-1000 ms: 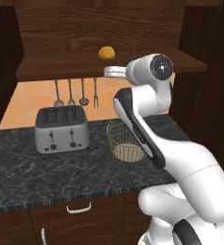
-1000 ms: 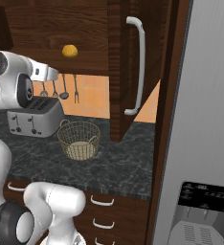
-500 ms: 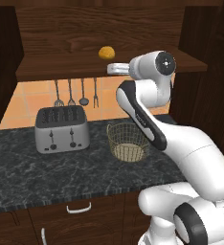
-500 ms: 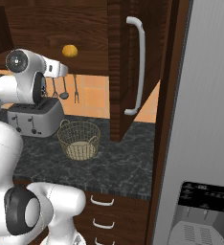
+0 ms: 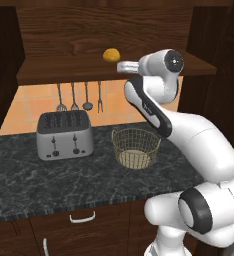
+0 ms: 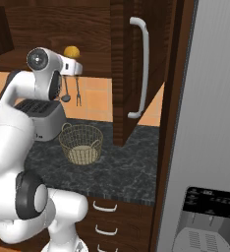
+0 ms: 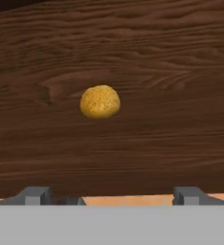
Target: Open the cabinet, pick up the bread from the cabinet and place it in the basket. Then move the basket to the dining counter.
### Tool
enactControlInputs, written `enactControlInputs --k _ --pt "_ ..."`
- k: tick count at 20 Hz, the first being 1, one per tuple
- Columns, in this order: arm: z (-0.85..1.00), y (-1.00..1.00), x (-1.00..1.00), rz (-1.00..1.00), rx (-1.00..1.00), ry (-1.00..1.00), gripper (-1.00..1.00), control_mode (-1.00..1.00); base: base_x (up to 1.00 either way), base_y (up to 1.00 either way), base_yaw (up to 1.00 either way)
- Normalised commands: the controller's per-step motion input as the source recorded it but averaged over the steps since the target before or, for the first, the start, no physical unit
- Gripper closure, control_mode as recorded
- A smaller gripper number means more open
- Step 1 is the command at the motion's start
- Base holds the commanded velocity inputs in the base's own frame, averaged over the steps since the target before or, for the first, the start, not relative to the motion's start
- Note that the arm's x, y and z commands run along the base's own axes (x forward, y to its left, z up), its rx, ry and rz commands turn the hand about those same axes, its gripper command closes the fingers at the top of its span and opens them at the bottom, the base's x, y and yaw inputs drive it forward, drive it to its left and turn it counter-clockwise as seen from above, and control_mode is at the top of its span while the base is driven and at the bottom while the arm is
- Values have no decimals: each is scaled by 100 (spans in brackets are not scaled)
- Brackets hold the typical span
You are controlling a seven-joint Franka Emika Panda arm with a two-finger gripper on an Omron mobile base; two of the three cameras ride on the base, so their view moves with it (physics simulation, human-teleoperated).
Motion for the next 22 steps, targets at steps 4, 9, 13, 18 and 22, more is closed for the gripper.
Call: enactControlInputs --k 4,9,13,18,22 --pt "0 -7 68 0 0 1 -100 -100 0 0 0" --pt "7 6 49 0 0 0 -100 -100 0 0 0" --pt "24 1 23 0 0 1 -100 -100 0 0 0" --pt "1 11 12 0 -8 0 -100 -100 0 0 0" --pt "6 4 24 0 -4 0 -100 -100 0 0 0"
